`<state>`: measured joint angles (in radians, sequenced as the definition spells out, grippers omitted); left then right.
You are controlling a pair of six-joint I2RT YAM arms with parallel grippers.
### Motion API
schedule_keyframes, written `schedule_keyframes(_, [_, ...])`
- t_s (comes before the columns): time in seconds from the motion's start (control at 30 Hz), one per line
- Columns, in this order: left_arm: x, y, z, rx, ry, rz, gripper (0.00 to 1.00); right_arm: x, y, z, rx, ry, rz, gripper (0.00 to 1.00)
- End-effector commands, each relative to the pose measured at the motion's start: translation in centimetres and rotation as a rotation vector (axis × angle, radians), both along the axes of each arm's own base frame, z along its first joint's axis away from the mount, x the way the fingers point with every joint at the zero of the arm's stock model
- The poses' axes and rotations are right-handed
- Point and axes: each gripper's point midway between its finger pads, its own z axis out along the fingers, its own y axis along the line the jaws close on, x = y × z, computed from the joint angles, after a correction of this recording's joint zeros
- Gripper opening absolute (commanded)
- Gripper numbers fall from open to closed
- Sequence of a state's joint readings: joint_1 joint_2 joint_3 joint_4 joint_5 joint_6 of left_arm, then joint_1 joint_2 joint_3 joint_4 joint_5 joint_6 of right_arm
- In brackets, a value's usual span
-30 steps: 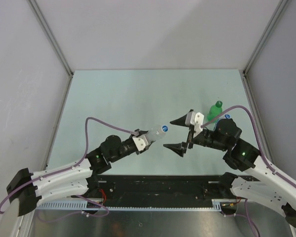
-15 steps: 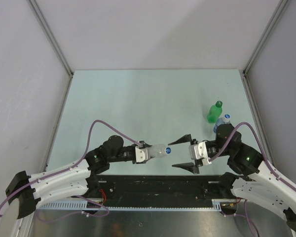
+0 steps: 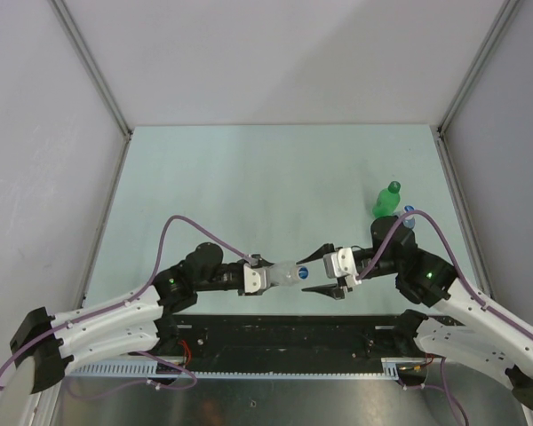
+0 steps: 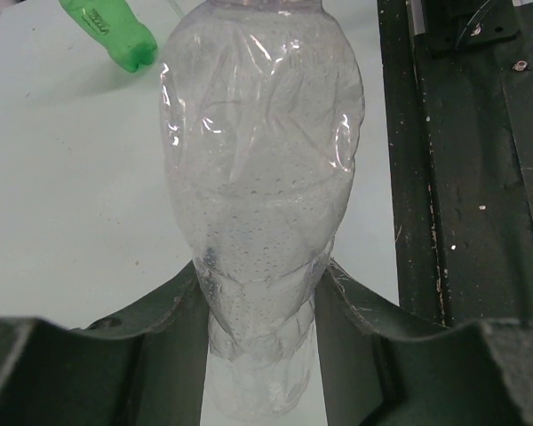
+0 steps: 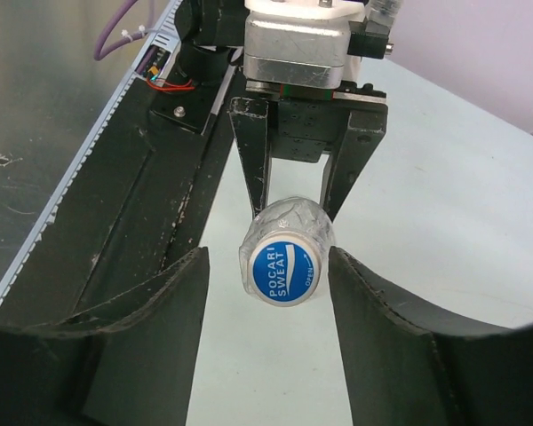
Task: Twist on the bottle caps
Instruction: Screw the bottle cap onto the plastic bottle.
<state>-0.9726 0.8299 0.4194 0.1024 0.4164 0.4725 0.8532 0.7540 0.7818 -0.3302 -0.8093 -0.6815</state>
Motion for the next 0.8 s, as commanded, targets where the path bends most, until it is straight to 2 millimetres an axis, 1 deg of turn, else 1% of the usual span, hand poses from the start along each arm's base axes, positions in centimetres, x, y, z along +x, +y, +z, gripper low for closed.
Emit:
schedule_keyframes(0.0, [0.5, -0.7, 3.2, -0.063, -0.061, -0.013, 0.0, 0.2, 0.1, 1.0, 0.032, -0.02, -0.003, 0.57])
schedule_keyframes(0.17, [0.5, -0.8, 3.2, -0.061, -0.058, -0.015, 0.0, 0.4, 0.3, 1.0, 0.033, -0.009, -0.012, 0.47])
schedule_keyframes(0.33, [0.7, -0.7, 4.1, -0.081, -0.075, -0.001, 0.0, 0.8, 0.5, 0.9, 0.031, 0.028, -0.042, 0.29])
schedule_keyframes(0.37, [1.1, -0.6, 4.5, -0.09, -0.081, 0.021, 0.0, 1.0, 0.6, 0.9, 0.03, 0.036, -0.053, 0.25])
schedule_keyframes(0.43, [2.7, -0.1, 5.7, -0.125, -0.112, 0.118, 0.0, 1.4, 0.7, 0.8, 0.025, 0.064, -0.079, 0.18])
schedule_keyframes(0.5, [4.4, 0.6, 7.4, -0.178, -0.144, 0.232, 0.0, 2.2, 1.1, 0.7, 0.026, 0.113, -0.131, 0.16])
schedule_keyframes(0.57, [6.0, 1.4, 9.4, -0.25, -0.165, 0.342, 0.0, 4.0, 1.6, 0.6, 0.038, 0.192, -0.236, 0.1])
schedule_keyframes(0.6, [6.5, 1.6, 10.4, -0.288, -0.168, 0.38, 0.0, 5.1, 2.0, 0.6, 0.056, 0.26, -0.31, 0.06])
schedule_keyframes(0.63, [6.8, 1.8, 11.2, -0.321, -0.172, 0.403, 0.0, 6.5, 2.3, 0.4, 0.076, 0.336, -0.398, 0.03])
schedule_keyframes(0.67, [7.2, 2.0, 11.9, -0.354, -0.181, 0.433, 0.0, 8.0, 2.7, 0.8, 0.128, 0.429, -0.49, 0.01])
schedule_keyframes(0.7, [7.7, 2.3, 12.5, -0.381, -0.193, 0.466, 0.0, 10.0, 2.8, 0.9, 0.192, 0.555, -0.627, 0.01])
schedule_keyframes(0.77, [9.2, 3.0, 13.1, -0.423, -0.219, 0.558, 0.0, 13.5, 1.9, 0.1, 0.314, 0.807, -0.919, 0.0])
